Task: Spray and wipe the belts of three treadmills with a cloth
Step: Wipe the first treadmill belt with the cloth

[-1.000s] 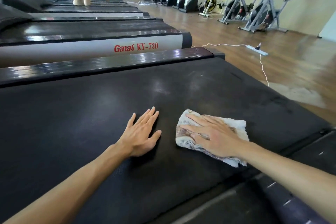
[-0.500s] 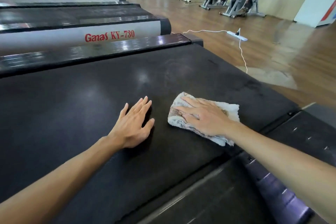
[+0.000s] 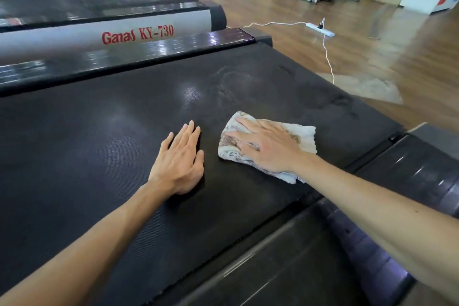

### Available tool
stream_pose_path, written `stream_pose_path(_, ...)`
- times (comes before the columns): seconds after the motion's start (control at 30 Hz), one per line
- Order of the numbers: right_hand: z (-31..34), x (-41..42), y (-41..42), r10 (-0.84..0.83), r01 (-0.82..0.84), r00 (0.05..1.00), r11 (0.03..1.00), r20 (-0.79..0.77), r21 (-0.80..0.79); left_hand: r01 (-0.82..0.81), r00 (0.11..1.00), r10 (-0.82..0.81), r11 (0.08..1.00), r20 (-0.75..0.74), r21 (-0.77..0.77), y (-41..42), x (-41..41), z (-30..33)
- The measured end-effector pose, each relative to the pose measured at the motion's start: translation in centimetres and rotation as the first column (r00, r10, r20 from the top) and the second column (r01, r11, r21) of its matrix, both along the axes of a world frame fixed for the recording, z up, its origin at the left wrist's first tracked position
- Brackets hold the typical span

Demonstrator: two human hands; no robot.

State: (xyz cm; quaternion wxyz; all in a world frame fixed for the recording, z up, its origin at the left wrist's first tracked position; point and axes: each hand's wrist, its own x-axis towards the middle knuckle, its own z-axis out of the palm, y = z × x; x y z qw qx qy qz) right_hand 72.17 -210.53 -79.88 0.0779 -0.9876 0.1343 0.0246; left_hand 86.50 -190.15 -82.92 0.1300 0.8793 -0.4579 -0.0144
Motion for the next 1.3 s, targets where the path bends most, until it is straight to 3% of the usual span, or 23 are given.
stream_pose_path(0.2,-0.8,-4.4,1.4,0.189,-0.190,0.982,0.981,0.024,0.034,0.013,1.000,-0.013,1.000,0.027,-0.001,0.2,0.0,-0.3)
stream_pose_path(0.4,0.3,-1.2,0.0,-0.008,0.008,1.000,1.000,0.030,0.024,0.005,0.999,-0.006,1.000,0.053,0.010,0.1,-0.2,-0.3)
stream_pose_path(0.6,-0.7,-4.2,1.3,0.194,-0.194,0.981,0.981,0.025,-0.008,0.023,0.999,-0.023,1.000,0.037,0.007,0.2,0.0,-0.4)
stream_pose_path(0.73,-0.1,-3.9,-2.0,0.092,-0.092,0.996,0.995,0.019,0.046,0.007,0.999,-0.008,1.000,0.037,0.010,0.2,-0.1,-0.2)
stream_pose_path(0.83,0.5,-0.5,-2.0,0.004,-0.004,1.000,1.000,0.021,0.000,0.002,0.999,-0.002,1.000,0.032,0.003,0.0,-0.1,-0.2)
stream_pose_path(1.07,-0.3,-4.6,-0.6,0.224,-0.226,0.972,0.974,0.066,0.013,-0.021,1.000,0.020,0.999,-0.006,-0.045,0.0,0.3,-0.2)
stream_pose_path(1.3,-0.3,1.9,-3.5,0.069,-0.067,0.992,0.998,0.101,-0.019,-0.078,0.997,0.077,0.995,-0.020,-0.059,-1.4,1.6,0.2)
